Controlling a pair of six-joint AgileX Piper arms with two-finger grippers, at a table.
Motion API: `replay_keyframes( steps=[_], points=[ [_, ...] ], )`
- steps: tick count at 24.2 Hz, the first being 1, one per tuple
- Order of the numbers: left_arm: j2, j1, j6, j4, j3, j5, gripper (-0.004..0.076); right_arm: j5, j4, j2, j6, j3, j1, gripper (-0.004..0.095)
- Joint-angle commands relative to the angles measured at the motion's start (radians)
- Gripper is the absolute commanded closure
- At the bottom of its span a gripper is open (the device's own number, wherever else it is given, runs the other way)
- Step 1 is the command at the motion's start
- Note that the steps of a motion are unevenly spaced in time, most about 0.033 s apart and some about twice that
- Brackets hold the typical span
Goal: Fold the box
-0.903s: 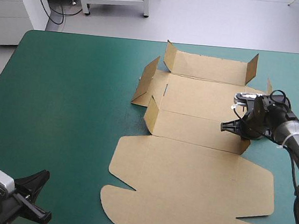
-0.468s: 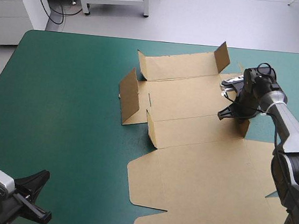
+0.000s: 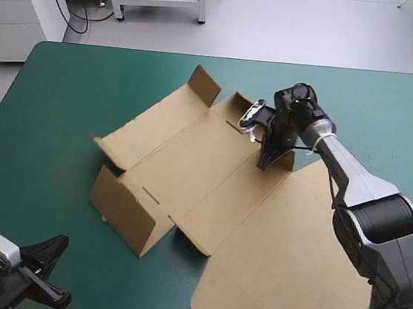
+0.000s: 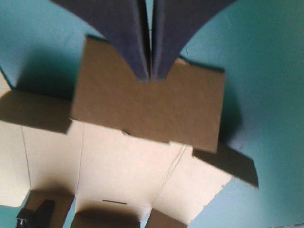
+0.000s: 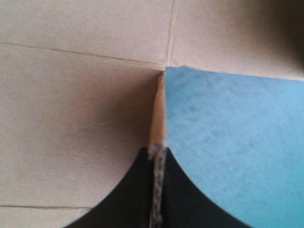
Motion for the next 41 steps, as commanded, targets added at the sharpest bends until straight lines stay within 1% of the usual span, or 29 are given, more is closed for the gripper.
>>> replay_keyframes(
  steps=[1, 6, 8, 12, 16, 19, 27, 29, 31, 32, 33, 34, 36, 41],
  points=[
    [0.022, -0.006, -0.003, -0.026, -0.023, -0.075, 0.0731, 0.0, -0.013, -0.049, -0.112, -0.034, 0.058, 0.093],
    [0.022, -0.006, -0.003, -0.026, -0.023, -0.075, 0.0731, -0.023, -0.016, -0.048, -0.196, -0.038, 0.122, 0.093],
    [0.022, -0.006, -0.003, -0.026, -0.023, -0.075, 0.0731, -0.049, -0.015, -0.047, -0.226, -0.044, 0.137, 0.093],
    [0.022, -0.006, -0.003, -0.029, -0.023, -0.075, 0.0731, -0.086, -0.008, -0.047, -0.239, -0.053, 0.155, 0.093],
    [0.022, -0.006, -0.003, -0.029, -0.023, -0.075, 0.0731, -0.121, 0.016, -0.045, -0.272, -0.053, 0.158, 0.093],
    [0.022, -0.006, -0.003, -0.029, -0.023, -0.075, 0.0731, -0.167, 0.006, -0.027, -0.272, -0.053, 0.158, 0.093],
    [0.022, -0.006, -0.003, -0.03, -0.023, -0.075, 0.0731, -0.186, 0.0, -0.001, -0.272, -0.053, 0.158, 0.0924],
    [0.022, -0.006, -0.003, -0.03, -0.023, -0.075, 0.0731, -0.167, -0.001, -0.001, -0.261, -0.074, 0.158, 0.0891],
    [0.022, -0.006, -0.003, -0.03, -0.023, -0.075, 0.0731, -0.099, -0.001, -0.001, -0.235, -0.14, 0.158, 0.0781],
    [0.022, -0.006, -0.003, -0.03, -0.023, -0.075, 0.0731, -0.051, -0.001, -0.001, -0.213, -0.198, 0.158, 0.0702],
    [0.022, -0.006, -0.003, -0.03, -0.023, -0.075, 0.0731, -0.022, 0.001, -0.001, -0.197, -0.231, 0.158, 0.0665],
    [0.022, -0.006, -0.003, -0.03, -0.023, -0.075, 0.0731, 0.001, 0.003, -0.003, -0.165, -0.277, 0.158, 0.0617],
    [0.022, -0.006, -0.003, -0.03, -0.023, -0.075, 0.0731, 0.001, 0.001, -0.025, -0.04, -0.358, 0.158, 0.0543],
    [0.022, -0.006, -0.003, -0.03, -0.023, -0.075, 0.0731, 0.001, -0.01, -0.113, 0.067, -0.38, 0.158, 0.0535]
  ],
)
